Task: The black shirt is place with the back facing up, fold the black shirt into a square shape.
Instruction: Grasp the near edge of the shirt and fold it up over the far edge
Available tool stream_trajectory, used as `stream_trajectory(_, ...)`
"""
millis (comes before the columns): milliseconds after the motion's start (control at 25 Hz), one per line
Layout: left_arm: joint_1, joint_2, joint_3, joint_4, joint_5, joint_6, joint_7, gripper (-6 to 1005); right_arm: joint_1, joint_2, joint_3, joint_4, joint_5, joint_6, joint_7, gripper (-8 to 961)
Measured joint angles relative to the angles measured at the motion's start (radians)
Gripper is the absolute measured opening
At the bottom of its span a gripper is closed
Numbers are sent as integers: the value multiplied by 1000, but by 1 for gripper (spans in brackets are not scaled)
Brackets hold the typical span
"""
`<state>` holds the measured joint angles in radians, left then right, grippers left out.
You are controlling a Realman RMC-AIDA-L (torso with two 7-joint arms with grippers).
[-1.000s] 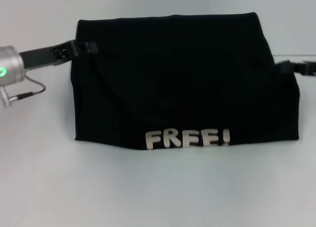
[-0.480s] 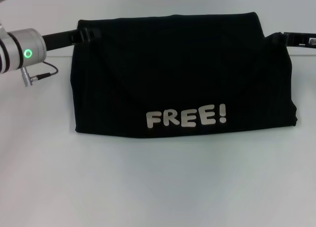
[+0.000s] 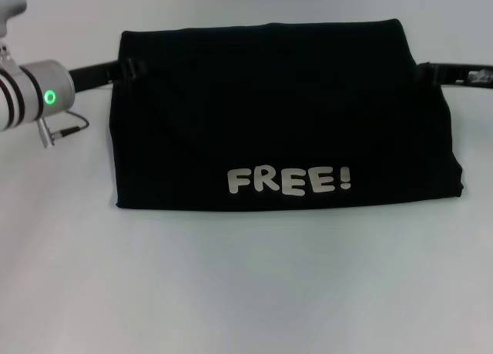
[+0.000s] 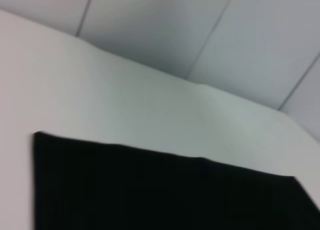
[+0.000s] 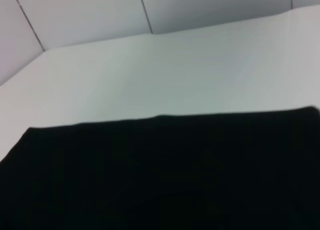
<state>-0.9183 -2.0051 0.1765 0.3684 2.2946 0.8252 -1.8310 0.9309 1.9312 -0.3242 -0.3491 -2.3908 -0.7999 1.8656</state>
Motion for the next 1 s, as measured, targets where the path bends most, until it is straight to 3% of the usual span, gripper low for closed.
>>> stream_trajectory(200,10,-25,1,-8,3,-58,22,108,-9,26,-1,3,0,26,2,53)
stream_trajectory(440,14,-43,76,-10,6,-96,35,119,-16,48,-1,3,0,61,-1,213)
stream_trajectory(520,14,-47,102,-11,4,-110,31,345,-18,54,-1,-2,-1,71,-3,255)
stream_trajectory(760,13,-51,110,-5,3,-133,25,589,-24,62,6,-27,5,87,-1,381)
stream_trajectory(1000,31,-44,111,21,2,-112,-28,710,-48,52,2,-69,70,48,4,582)
